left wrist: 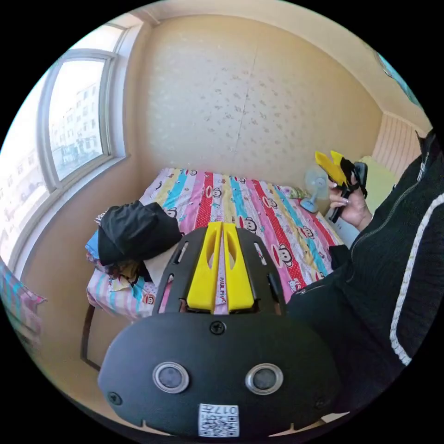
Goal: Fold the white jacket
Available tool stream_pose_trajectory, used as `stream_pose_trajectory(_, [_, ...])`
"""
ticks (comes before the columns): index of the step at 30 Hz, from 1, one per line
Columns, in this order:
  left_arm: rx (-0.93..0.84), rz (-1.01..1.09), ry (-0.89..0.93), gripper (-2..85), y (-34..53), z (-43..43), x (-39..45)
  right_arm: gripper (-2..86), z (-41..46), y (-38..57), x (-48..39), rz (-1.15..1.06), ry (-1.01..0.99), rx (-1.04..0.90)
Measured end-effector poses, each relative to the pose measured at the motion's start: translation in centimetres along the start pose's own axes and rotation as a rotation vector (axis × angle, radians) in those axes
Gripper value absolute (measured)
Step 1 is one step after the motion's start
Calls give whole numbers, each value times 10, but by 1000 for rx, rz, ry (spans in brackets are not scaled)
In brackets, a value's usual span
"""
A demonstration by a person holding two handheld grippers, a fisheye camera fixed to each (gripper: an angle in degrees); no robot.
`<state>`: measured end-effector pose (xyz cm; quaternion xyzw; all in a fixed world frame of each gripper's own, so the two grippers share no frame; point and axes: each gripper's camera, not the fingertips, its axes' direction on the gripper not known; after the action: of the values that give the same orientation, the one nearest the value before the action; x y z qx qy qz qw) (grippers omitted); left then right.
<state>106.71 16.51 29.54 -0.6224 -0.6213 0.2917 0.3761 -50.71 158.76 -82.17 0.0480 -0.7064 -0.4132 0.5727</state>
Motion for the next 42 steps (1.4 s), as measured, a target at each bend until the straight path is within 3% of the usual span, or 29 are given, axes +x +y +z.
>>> stream_pose_trajectory(4, [158, -225, -51, -9, 29, -20, -109, 123, 39, -21, 21, 89, -174, 166])
stream_pose_trajectory(9, [125, -252, -61, -1, 41, -6, -209, 124, 95, -28, -4, 6, 18, 112])
stream_pose_trajectory(13, [-43, -156, 127, 72, 34, 77, -290, 126, 127, -7, -6, 110, 87, 85])
stream_pose_trajectory(17, [-72, -315, 385, 137, 71, 208, -376, 124, 119, 9, -4, 229, 107, 148])
stream_pose_trajectory(19, [-97, -463, 447, 154, 99, 268, -413, 124, 105, 11, -10, 253, 186, 177])
stream_pose_trajectory(22, [-278, -583, 344, 173, 141, 355, -451, 122, 94, 3, -27, 232, 298, 145])
stream_pose_trajectory(26, [-431, -740, 363, 166, 183, 442, -480, 121, 91, -9, -47, 201, 453, 77])
stream_pose_trajectory(30, [-454, -854, 394, 134, 195, 496, -489, 120, 96, -18, -49, 205, 499, 39])
stream_pose_trajectory(34, [-379, -1193, 527, 76, 212, 530, -493, 118, 114, -16, -39, 232, 429, 30])
stream_pose_trajectory(42, [-272, -730, 721, 63, 136, 482, -487, 105, 128, 8, -36, 238, 340, 43])
